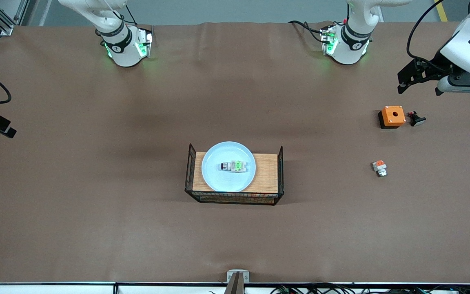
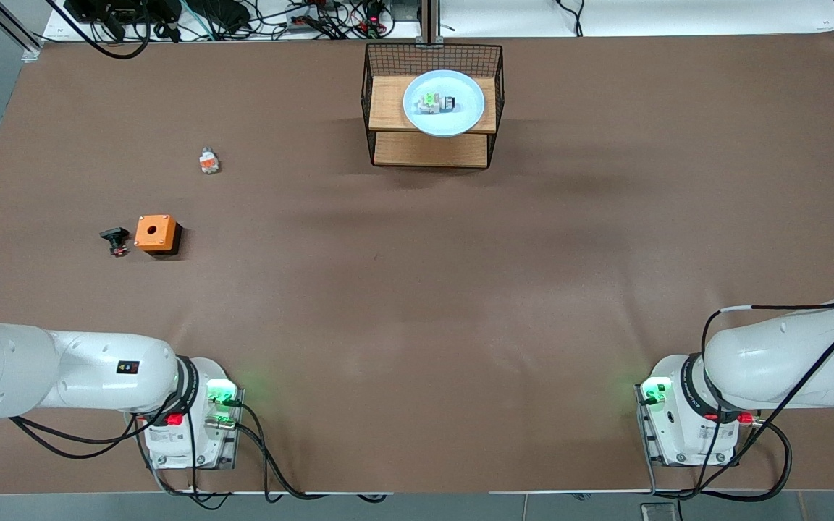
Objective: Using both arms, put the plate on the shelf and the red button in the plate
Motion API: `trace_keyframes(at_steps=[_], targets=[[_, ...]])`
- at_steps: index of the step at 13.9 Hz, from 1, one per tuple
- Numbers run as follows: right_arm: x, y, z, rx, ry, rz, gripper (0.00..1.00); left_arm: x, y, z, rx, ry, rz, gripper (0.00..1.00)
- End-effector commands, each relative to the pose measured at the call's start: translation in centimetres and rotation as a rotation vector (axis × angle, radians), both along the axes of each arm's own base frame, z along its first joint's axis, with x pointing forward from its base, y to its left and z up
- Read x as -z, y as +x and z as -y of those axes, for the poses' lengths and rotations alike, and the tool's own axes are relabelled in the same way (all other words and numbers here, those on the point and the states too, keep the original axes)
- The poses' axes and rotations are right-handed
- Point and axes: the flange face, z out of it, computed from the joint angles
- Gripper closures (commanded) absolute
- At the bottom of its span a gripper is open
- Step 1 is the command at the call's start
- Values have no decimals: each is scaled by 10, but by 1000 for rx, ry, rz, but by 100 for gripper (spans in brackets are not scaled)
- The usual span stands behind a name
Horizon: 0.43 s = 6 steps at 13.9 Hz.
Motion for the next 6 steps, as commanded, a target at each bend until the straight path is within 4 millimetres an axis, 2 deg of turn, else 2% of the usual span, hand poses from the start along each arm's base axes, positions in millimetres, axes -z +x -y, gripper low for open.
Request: trace_keyframes(at_steps=[1, 6], targets=[[0, -1, 3, -8, -6, -4, 0, -2, -9, 5, 28, -6, 6, 0], [0, -1, 3, -6, -6, -4, 0, 0, -8, 8, 31, -3, 3, 0]])
